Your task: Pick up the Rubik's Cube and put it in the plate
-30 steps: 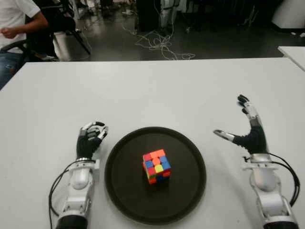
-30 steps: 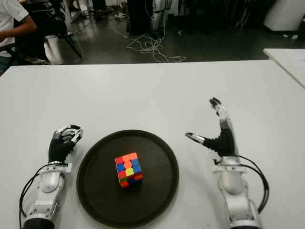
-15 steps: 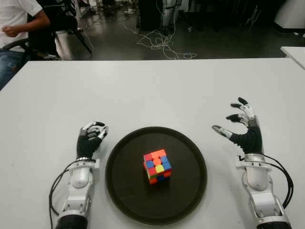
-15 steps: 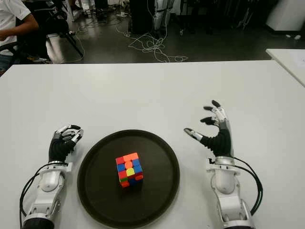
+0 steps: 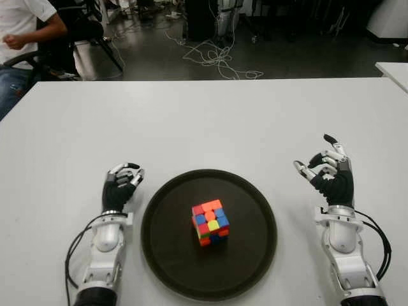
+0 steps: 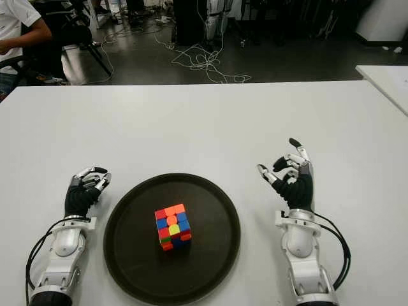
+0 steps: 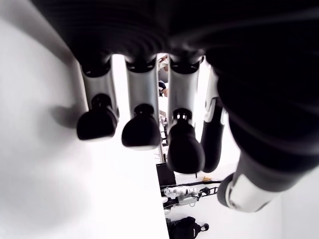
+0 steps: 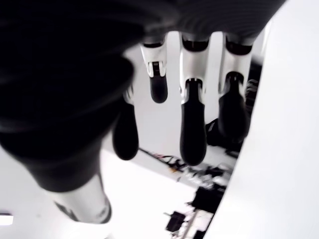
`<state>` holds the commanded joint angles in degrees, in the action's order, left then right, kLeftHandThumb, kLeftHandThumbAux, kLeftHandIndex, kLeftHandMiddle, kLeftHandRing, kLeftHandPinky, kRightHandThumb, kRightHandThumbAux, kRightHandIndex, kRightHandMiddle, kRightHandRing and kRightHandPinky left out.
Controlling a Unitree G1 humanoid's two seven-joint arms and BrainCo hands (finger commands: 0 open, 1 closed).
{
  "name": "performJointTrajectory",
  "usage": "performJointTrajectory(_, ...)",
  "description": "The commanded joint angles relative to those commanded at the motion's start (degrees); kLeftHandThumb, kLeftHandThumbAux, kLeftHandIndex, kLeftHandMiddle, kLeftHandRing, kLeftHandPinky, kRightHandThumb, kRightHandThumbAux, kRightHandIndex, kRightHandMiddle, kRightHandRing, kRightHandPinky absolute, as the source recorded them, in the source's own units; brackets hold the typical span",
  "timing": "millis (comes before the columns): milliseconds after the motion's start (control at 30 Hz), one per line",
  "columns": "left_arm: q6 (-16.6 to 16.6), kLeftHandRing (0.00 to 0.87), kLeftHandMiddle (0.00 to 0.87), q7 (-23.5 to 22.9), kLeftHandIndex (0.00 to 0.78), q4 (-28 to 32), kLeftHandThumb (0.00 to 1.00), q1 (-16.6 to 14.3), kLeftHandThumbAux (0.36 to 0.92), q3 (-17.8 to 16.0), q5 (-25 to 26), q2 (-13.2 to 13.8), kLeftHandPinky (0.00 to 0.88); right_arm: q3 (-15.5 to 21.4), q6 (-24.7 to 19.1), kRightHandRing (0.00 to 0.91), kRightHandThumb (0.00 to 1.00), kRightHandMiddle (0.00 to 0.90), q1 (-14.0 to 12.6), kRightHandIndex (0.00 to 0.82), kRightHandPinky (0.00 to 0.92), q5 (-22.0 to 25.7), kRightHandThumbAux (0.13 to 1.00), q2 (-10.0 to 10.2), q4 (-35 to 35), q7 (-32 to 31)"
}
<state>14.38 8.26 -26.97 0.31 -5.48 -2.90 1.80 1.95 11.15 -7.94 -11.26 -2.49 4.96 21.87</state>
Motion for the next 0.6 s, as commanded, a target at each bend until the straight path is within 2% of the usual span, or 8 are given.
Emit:
performJointTrajectory(200,1.3,0.83,0.809,0.1,0.443,-0.8,0.704,-0.1,0.706,-0.2,0.3,-0.3,0.819,-1.4,-7.5,0.815,0.283,0.813,-0.7,0.699,0.822,-1.9,0.817,-0.2,-3.2,0.2)
performJointTrajectory(333,1.8,0.826,0.806,-0.3,0.442,-1.8,0.703,-0.4,0.707,-0.3,0.6,-0.1,0.809,-2.3,-13.6,0.829,0.296,0.825,-1.5,0.717,0.832,-2.8,0.813,0.4,-4.7,0.5)
performJointTrajectory(500,0.2,0.826,0.808,-0.2,0.443,0.3,0.703,0.2,0.707,-0.1,0.4,-0.1,0.818,-2.7,-16.2,0.838,0.284,0.826,-1.3,0.719,0.838,-2.8,0.817,1.0,0.3,2.2)
performJointTrajectory(600,-0.4,0.83,0.811,0.1,0.443,0.5,0.704,0.3,0.707,-0.2,0.3,-0.2,0.822,-2.7,-19.2,0.841,0.268,0.824,-1.1,0.723,0.842,-2.3,0.821,1.6,0.0,2.5)
